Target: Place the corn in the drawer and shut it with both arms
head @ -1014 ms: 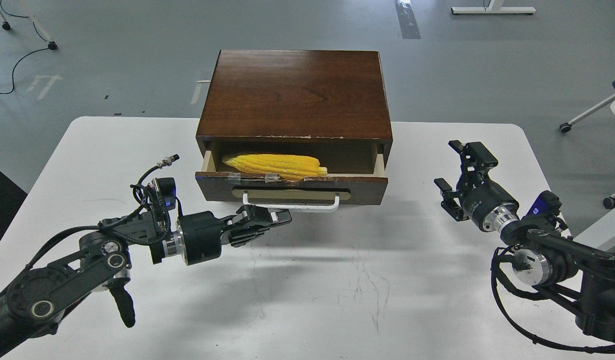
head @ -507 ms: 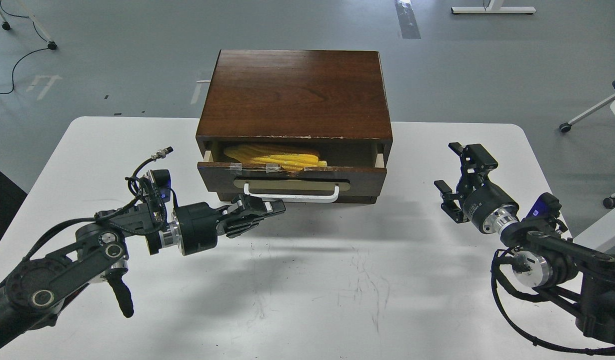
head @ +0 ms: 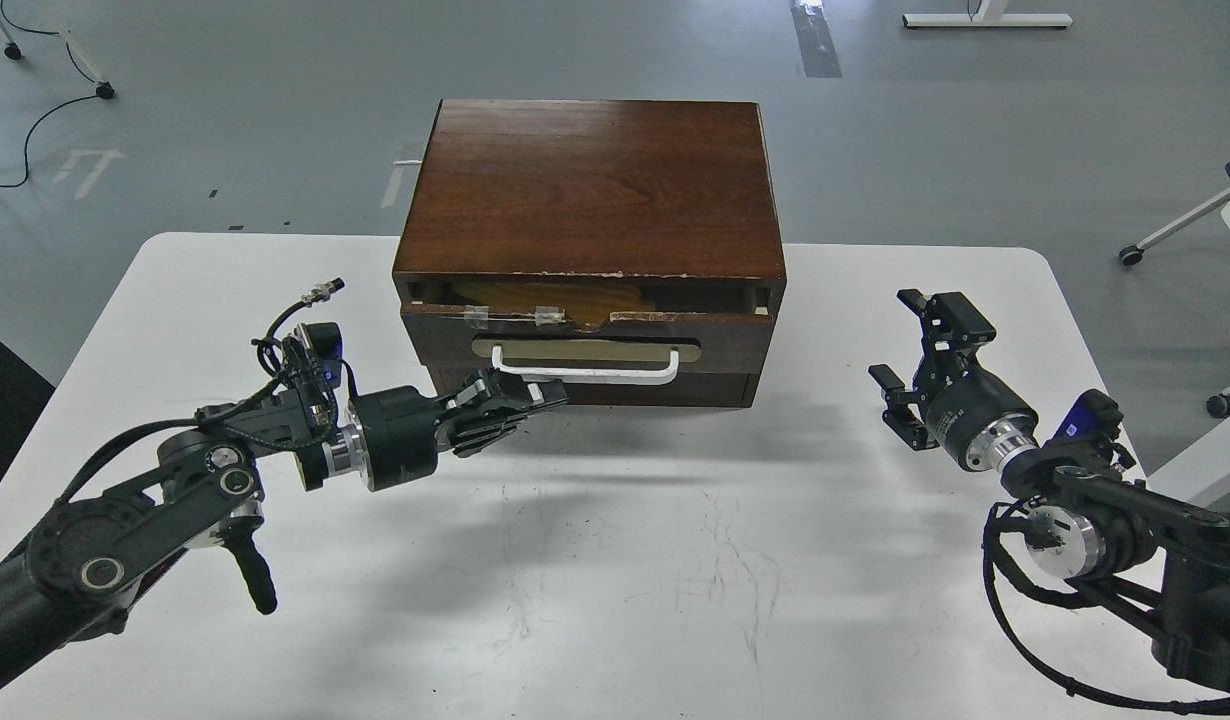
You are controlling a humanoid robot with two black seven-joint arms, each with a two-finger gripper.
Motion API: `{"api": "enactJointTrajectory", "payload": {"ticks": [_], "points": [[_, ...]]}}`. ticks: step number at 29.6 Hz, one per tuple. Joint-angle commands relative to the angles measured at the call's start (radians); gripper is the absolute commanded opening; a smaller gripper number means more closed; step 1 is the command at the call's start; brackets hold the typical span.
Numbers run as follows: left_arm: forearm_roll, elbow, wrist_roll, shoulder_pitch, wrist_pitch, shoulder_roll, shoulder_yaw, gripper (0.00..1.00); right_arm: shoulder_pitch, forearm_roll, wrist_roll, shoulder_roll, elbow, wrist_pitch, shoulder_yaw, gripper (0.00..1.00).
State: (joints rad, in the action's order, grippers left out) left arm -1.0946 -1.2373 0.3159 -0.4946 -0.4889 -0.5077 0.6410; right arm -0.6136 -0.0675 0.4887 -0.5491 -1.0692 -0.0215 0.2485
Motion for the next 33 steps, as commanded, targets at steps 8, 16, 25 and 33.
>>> {"api": "enactJointTrajectory", "payload": {"ticks": [8, 16, 25, 33], "points": [[0.001, 0.042, 0.0, -0.028, 0.0, 0.018, 0.0, 0.0, 0.0, 0.0, 0.0, 0.0, 0.0, 0.0, 0.0, 1.0], [0.002, 0.073, 0.0, -0.047, 0.003, 0.04, 0.002, 0.0, 0.008, 0.0, 0.0, 0.0, 0.0, 0.0, 0.0, 1.0], [0.002, 0.075, 0.002, -0.052, 0.0, 0.038, 0.0, 0.0, 0.008, 0.0, 0.0, 0.0, 0.0, 0.0, 0.0, 1.0], [0.022, 0.088, 0.0, -0.061, 0.003, 0.04, 0.009, 0.0, 0.008, 0.0, 0.0, 0.0, 0.0, 0.0, 0.0, 1.0]]}}
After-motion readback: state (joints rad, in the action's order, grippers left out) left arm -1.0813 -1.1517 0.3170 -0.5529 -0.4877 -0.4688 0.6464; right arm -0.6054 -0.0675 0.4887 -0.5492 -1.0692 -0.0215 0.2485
